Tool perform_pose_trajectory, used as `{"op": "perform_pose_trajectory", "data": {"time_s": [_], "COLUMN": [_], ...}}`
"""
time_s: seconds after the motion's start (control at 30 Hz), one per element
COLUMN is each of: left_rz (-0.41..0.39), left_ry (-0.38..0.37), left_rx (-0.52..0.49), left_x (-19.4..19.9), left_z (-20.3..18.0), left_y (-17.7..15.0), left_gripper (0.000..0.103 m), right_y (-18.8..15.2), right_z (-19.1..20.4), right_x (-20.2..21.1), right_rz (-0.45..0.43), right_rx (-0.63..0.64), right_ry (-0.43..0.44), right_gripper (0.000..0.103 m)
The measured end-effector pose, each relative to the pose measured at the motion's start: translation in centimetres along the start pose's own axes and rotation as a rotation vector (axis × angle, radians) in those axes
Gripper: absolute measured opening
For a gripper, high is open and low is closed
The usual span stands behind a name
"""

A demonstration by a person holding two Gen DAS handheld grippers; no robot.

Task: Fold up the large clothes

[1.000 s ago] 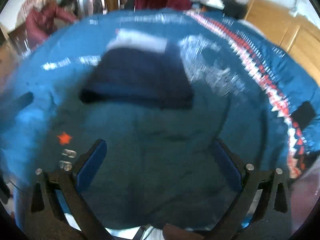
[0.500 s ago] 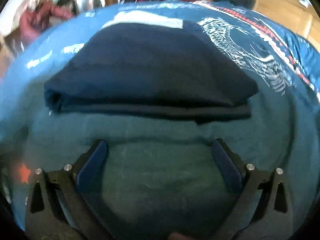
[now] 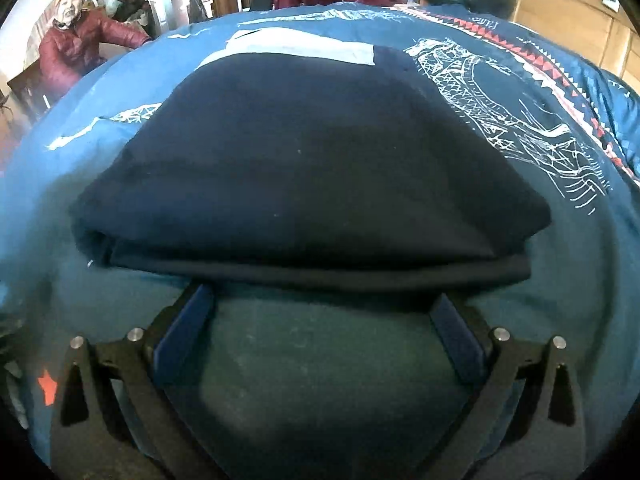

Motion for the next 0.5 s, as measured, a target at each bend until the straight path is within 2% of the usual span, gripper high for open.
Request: {"op": "perform_pose_trajectory", "data": {"time_s": [0.17,0.5], "left_rz": [-0.01,-0.015], "left_ry": [-0.001,0.008], "left_rx": [0.001,-0.003], "left_x": [0.02,-0.01], "left_z": [0.03,-0.01], "left_y": [-0.2,-0.17], "left_gripper": [0.103,0.103], "right_y": [-0.16,0.02], "right_z": [-0.82,-0.78], "right_x": [0.09,-0.09], "right_rz": [-0.02,-0.019], "right_rx": [-0.041,-0.038], "right_ry": [0.052,0.05], "right_gripper": [0.103,0.103]}}
Point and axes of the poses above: each gripper's, at about its wrist camera, not at the fingertips, and x roughly against the way its jaws point, z to its left, y to its top, the point moved 1 cm from there along -x, roughly the way its jaws point, and after that the axes turned 2 degrees about -y, right-handed, at the moved point
